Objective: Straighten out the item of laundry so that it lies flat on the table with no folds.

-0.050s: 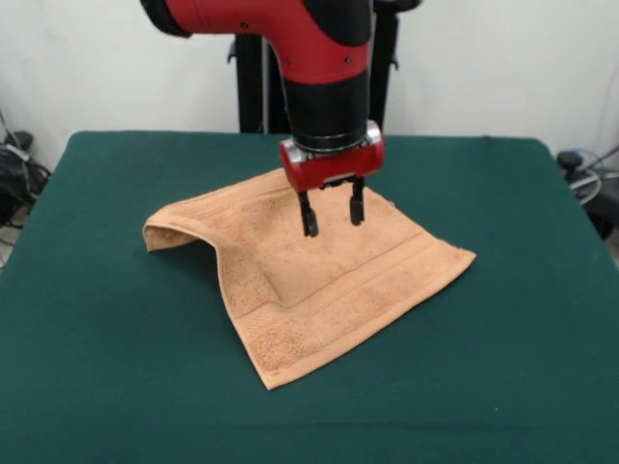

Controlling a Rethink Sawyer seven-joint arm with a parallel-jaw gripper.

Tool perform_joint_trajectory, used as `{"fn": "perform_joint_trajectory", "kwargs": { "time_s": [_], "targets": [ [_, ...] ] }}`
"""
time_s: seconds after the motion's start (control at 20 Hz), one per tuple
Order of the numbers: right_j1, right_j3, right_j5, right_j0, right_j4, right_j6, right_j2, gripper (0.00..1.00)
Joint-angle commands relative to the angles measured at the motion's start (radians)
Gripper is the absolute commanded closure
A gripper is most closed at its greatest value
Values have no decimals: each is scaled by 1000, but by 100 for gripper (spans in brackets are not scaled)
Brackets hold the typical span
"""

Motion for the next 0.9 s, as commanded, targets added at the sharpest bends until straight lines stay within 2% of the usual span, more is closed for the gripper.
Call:
{"fn": "perform_joint_trajectory", "kwargs": {
  "time_s": [0.05, 0.5, 0.9],
  "targets": [
    [66, 4, 17, -39, -67, 43, 17, 0],
    [33, 18, 36, -97, -119, 16, 29, 0],
    [-52, 88, 74, -180, -141, -10, 59, 0]
  ]
}}
